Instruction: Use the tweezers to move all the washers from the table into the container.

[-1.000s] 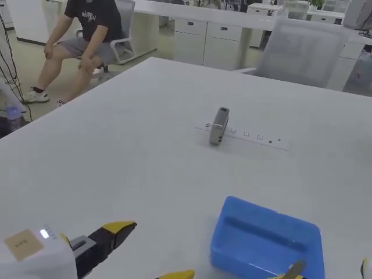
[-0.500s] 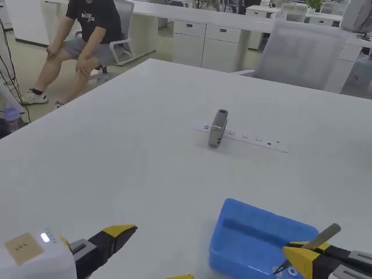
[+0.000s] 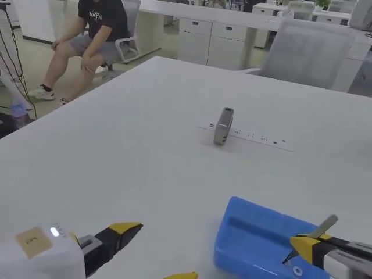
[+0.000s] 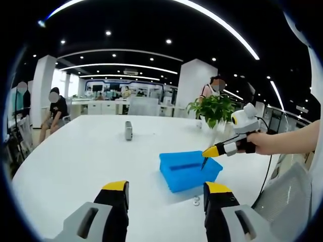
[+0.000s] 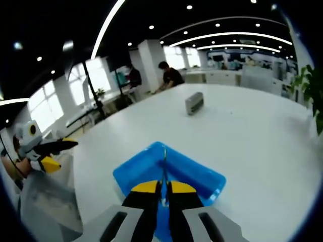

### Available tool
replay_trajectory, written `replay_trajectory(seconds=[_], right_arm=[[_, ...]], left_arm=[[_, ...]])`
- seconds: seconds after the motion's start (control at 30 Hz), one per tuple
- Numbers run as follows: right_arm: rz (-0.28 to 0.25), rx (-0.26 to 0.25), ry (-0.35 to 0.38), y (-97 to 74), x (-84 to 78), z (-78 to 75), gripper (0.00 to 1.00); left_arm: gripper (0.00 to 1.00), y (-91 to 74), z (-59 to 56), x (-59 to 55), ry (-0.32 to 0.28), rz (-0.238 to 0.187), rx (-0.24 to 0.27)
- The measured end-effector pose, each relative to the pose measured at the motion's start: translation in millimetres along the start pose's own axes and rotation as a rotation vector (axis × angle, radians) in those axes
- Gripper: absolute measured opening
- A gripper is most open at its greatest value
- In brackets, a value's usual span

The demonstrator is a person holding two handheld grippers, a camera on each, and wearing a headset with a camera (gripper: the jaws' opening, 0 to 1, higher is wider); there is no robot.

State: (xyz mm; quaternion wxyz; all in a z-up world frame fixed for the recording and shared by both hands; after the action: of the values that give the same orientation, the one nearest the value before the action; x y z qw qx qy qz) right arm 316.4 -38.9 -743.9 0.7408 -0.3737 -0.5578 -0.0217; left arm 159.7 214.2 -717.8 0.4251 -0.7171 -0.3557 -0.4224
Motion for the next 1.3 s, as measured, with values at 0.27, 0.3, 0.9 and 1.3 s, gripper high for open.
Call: replay_trajectory(seconds=[0.27,0.3,0.9,1.3], right_arm=[[0.041,-0.005,-0.009,14.5,-7.3,-7.5,0.03],[0.046,-0.005,-0.012,15.7,-8.2,-8.4,0.03],[0.016,-0.015,-0.098,3.1,5.6,0.5,0.04],[-0.042,0.026,-0.109,-20.0,15.3,24.1,0.04]], left_arm=[[0.58,0.2,0.7,-0.4,0.001,0.005,0.003],[0.57,0.2,0.7,-0.6,0.001,0.007,0.003],[0.55,0.4,0.3,-1.2,0.003,0.013,-0.004],[0.55,0.1,-0.5,-0.9,0.003,0.01,-0.011]])
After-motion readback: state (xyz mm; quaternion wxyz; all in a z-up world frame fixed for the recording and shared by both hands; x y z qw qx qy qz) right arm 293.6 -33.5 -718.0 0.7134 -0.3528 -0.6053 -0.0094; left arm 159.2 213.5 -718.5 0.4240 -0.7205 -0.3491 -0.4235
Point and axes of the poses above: the centre of the closed fingertips' face, and the gripper's own axes: y roughly forward along the fingers, z roughly to its left, x roughly out of its top, the point moved 9 cm from there along -y, roughly backward along the fingers, and after that the axes turned 9 degrees about -y, right-handed, at the moved point
